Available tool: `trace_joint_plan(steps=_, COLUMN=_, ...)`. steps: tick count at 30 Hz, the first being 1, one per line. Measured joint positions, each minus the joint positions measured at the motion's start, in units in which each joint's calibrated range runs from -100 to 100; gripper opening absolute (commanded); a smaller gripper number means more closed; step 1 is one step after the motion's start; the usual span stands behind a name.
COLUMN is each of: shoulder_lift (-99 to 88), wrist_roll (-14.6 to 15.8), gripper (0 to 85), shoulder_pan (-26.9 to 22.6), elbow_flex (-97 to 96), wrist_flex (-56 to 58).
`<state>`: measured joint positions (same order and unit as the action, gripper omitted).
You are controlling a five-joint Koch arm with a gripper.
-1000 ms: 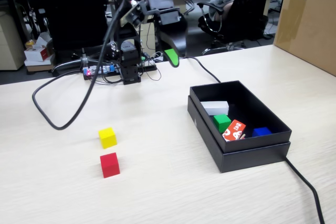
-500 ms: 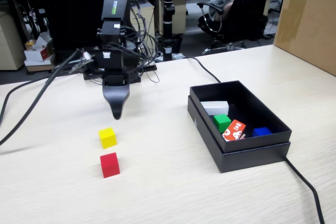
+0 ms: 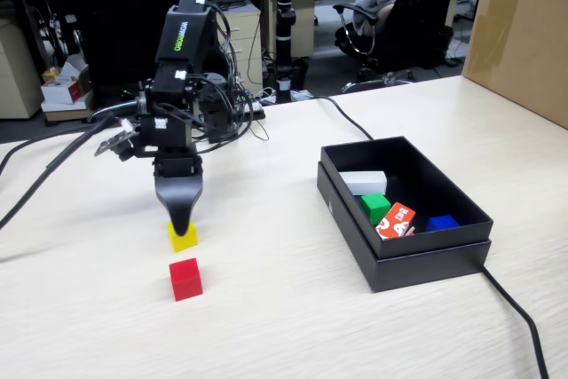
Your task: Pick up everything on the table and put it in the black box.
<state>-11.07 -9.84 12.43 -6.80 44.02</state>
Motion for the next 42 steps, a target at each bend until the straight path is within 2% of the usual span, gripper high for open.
trace_joint_plan(steps=6, shoulder_lift=4.8, wrist_roll=-0.2, gripper=44.1, shoulder_pan=-0.1, elbow_flex=2.9, wrist_flex=0.0)
trace_joint_plan(steps=13, shoulder_lift=8.2, wrist_roll=-0.7, gripper=24.7, shoulder_pan=-0.2, elbow_flex=5.7, wrist_flex=0.0)
trace_joint_plan(steps=18, shoulder_lift=8.7, wrist_roll=-0.7, gripper=3.2, shoulder_pan=-0.2, elbow_flex=6.1, wrist_flex=0.0)
trace_joint_plan(steps=19, shoulder_lift=8.7, wrist_roll=-0.7, gripper=0.9, shoulder_pan=-0.2, elbow_flex=6.1, wrist_flex=0.0)
trace_joint_plan(steps=28, shoulder_lift=7.1, wrist_roll=0.0, gripper=0.9, shoulder_pan=-0.5, elbow_flex=6.0, wrist_flex=0.5)
trace_joint_plan(steps=32, shoulder_lift=-2.5, wrist_roll=1.6, gripper=0.9, shoulder_pan=-2.2, elbow_flex=5.9, wrist_flex=7.4)
trace_joint_plan(steps=34, shoulder_lift=-13.5, wrist_roll=3.8, gripper=0.8, shoulder_pan=-5.1, elbow_flex=5.9, wrist_flex=13.6)
trace_joint_plan(steps=36, shoulder_lift=-17.0, wrist_roll=4.7, gripper=0.9, shoulder_pan=-6.3, elbow_flex=5.9, wrist_flex=15.6)
trace_joint_plan(steps=38, shoulder_lift=-24.9, wrist_roll=7.6, gripper=0.9, shoulder_pan=-10.2, elbow_flex=5.8, wrist_flex=20.1)
trace_joint_plan(steps=40, shoulder_lift=-30.6, wrist_roll=10.9, gripper=0.8, shoulder_pan=-14.8, elbow_flex=6.0, wrist_flex=21.1)
trace_joint_plan(steps=42, shoulder_lift=-31.3, wrist_roll=11.9, gripper=0.8, shoulder_pan=-16.1, elbow_flex=5.9, wrist_flex=21.2)
